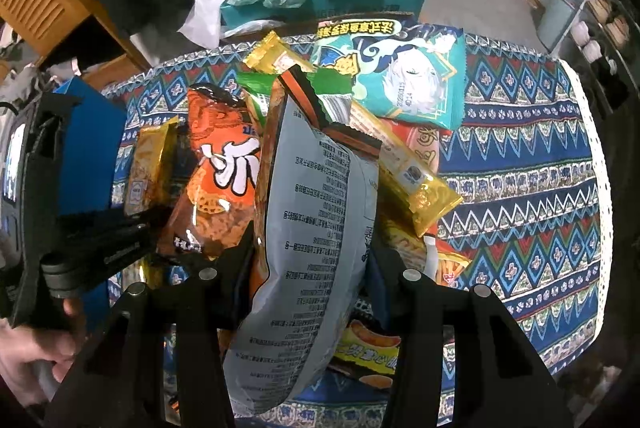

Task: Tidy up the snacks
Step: 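Close the right tool on the white chip bag while the left tool grasps the yellow wafer bar, then carry the white bag into the box and open the right tool while the left tool carries the bar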

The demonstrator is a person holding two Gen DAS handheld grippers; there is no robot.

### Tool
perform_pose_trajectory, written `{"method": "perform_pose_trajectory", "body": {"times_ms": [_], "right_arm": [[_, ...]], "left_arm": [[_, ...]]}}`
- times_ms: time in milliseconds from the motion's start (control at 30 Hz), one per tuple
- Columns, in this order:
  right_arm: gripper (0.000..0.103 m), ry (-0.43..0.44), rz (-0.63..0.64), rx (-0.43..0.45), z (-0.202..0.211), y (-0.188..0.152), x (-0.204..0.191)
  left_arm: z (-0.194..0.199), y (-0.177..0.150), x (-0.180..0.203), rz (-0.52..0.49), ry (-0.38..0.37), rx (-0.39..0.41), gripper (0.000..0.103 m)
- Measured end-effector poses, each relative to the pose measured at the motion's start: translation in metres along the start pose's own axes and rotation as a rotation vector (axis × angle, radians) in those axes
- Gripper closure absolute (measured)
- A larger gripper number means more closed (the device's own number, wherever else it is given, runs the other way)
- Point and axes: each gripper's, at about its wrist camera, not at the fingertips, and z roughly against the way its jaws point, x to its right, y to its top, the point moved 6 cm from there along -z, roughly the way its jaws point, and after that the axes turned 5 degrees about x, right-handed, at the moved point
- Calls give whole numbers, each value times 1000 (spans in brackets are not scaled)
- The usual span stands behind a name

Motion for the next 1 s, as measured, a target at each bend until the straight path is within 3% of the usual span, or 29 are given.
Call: {"method": "perform_pose_trajectory", "body": {"times_ms": [233, 633, 1000], "right_arm": [[56, 8, 26, 17, 10, 2, -12], [56, 31, 56, 56, 36, 15, -33], [56, 82, 88, 86, 60, 23, -66]], "left_arm": [[8, -7, -10, -8, 17, 6, 72], [62, -11, -29, -23, 13, 110, 72], [154, -40, -48, -26, -26, 219, 71]]}}
